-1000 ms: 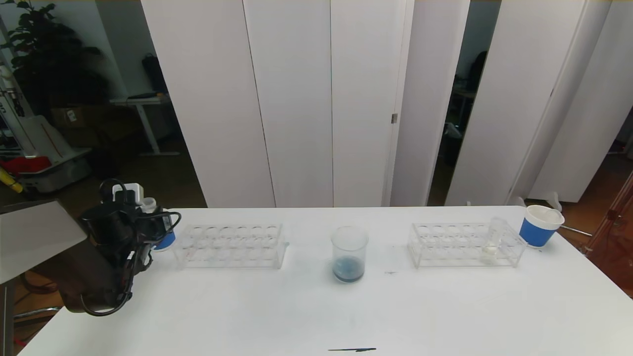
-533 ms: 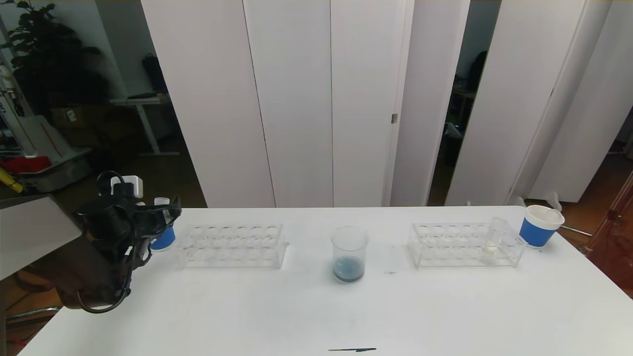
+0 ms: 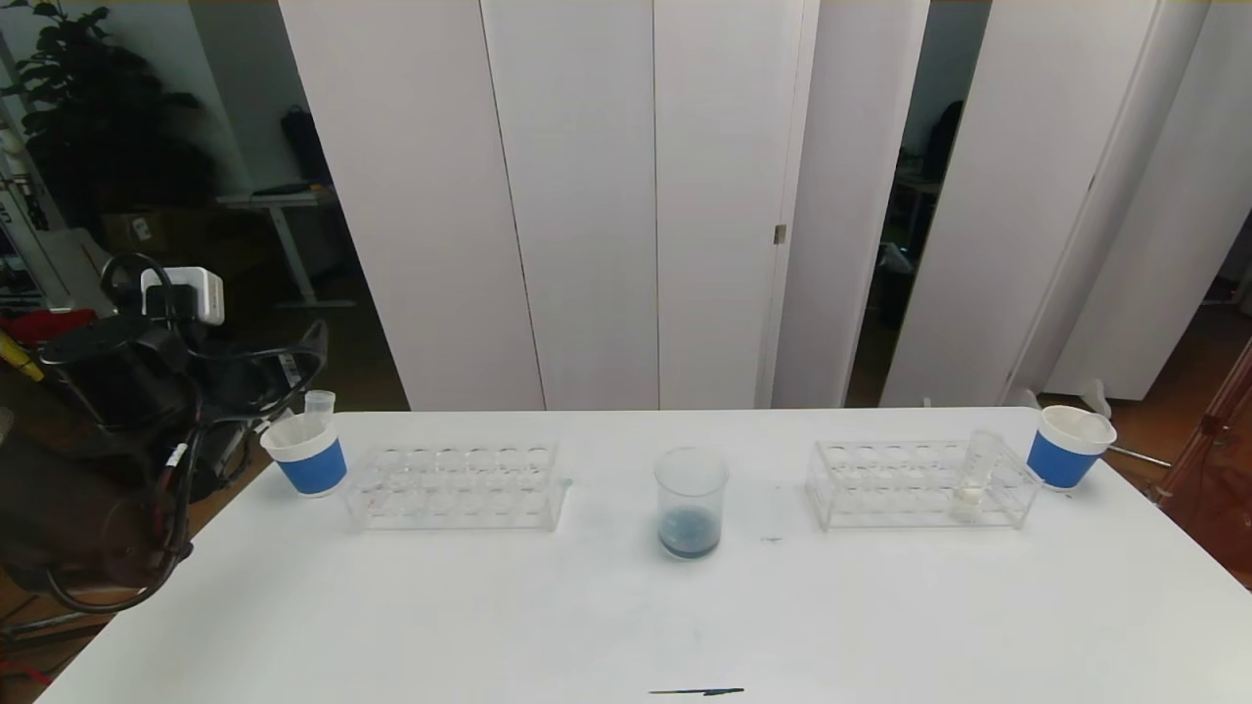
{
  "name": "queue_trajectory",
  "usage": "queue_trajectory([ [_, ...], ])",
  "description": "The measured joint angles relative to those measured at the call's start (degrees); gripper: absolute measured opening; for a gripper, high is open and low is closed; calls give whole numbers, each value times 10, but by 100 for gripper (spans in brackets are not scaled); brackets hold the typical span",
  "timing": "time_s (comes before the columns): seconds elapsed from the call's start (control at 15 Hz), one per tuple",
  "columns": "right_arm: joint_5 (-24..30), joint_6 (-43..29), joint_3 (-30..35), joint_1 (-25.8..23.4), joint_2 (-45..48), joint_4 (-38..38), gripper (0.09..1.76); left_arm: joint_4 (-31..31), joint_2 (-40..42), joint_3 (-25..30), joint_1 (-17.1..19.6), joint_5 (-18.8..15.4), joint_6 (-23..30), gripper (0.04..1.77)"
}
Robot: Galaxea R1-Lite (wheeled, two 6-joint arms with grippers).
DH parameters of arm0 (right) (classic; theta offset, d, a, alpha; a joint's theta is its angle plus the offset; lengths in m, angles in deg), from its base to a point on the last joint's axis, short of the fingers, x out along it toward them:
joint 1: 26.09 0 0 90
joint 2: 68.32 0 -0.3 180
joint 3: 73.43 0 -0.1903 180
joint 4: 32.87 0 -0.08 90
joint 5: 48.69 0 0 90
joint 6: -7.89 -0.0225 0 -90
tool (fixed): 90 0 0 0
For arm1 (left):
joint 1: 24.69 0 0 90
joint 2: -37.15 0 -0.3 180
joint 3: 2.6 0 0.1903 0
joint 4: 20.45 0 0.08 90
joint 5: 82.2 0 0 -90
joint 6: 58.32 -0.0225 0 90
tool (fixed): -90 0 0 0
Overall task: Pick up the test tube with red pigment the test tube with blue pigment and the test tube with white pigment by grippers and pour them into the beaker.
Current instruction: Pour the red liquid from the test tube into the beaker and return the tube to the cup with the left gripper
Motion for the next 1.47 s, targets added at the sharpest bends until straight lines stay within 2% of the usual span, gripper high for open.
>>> queue_trajectory([
  [0.13,0,0,0,0,0,0,173,49,85,33,-7,0,0,175],
  [0.33,0,0,0,0,0,0,173,164,242,82,-20,-2,-1,175],
  [0.6,0,0,0,0,0,0,173,387,486,118,-43,-4,-13,175],
  [0.93,0,0,0,0,0,0,173,630,772,132,-93,-9,-15,175],
  [1.07,0,0,0,0,0,0,173,729,865,129,-105,-22,-6,175],
  [1.27,0,0,0,0,0,0,173,783,954,122,-95,-50,0,175],
  [1.47,0,0,0,0,0,0,173,809,1022,163,-87,-68,1,175],
])
